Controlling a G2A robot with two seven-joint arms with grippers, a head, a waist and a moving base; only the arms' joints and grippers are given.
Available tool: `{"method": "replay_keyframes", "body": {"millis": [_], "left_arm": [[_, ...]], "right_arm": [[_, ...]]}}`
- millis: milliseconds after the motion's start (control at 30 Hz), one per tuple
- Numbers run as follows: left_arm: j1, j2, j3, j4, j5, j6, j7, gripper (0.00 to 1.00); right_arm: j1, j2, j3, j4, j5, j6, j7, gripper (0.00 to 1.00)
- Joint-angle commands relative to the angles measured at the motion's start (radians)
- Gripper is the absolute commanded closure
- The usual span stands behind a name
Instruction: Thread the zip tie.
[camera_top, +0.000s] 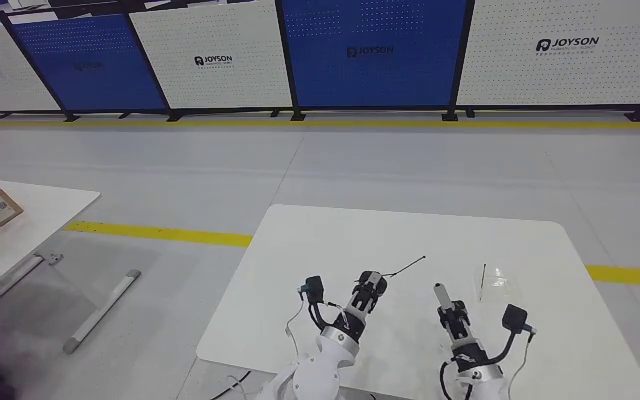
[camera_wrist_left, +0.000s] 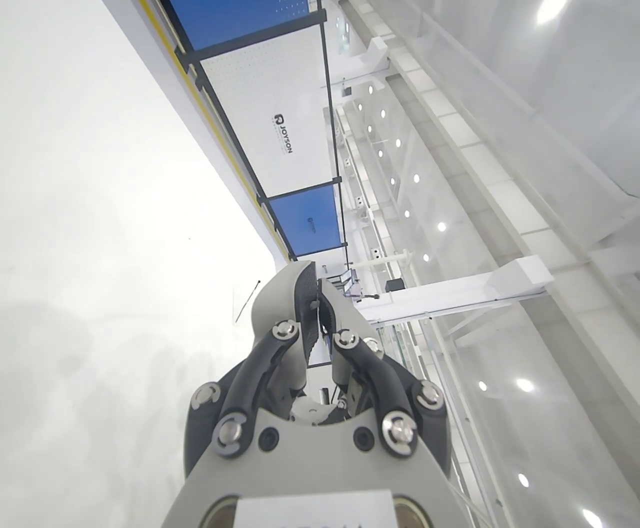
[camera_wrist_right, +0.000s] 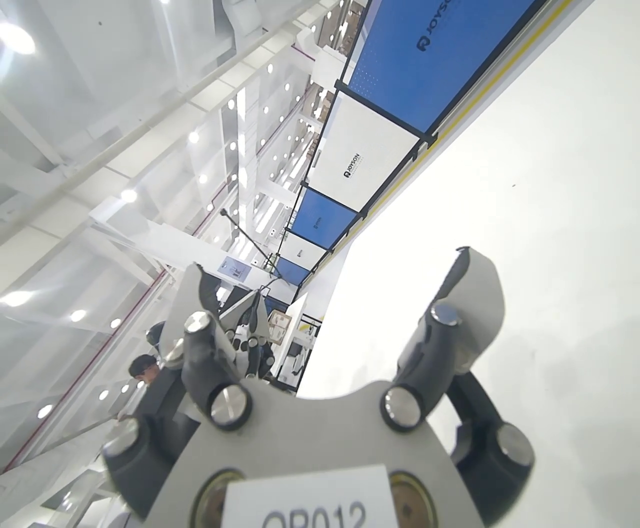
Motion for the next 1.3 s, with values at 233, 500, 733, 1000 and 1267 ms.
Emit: {"method": "replay_keyframes", "body": {"millis": [233, 500, 733, 1000, 1267], "left_arm": [[0.022, 0.000, -0.022, -0.031, -0.106, 0.001, -0.054, 1.00], [0.027, 0.001, -0.036, -0.050, -0.129, 0.009, -0.062, 1.00], [0.025, 0.002, -0.034, -0.049, -0.134, 0.016, -0.093, 1.00], [0.026, 0.004, -0.028, -0.053, -0.103, 0.035, -0.095, 1.00], [0.021, 0.003, -0.013, -0.039, -0.099, 0.031, -0.115, 1.00]], "right_arm": [[0.047, 0.012, -0.039, 0.067, -0.405, -0.047, -0.019, 0.00], [0.052, 0.011, -0.042, 0.090, -0.438, -0.060, -0.067, 0.00], [0.069, 0.014, -0.050, 0.109, -0.495, -0.040, 0.000, 0.00], [0.076, 0.014, -0.055, 0.110, -0.506, -0.034, 0.009, 0.00], [0.092, 0.010, -0.078, 0.117, -0.534, 0.022, 0.039, 0.67]]}}
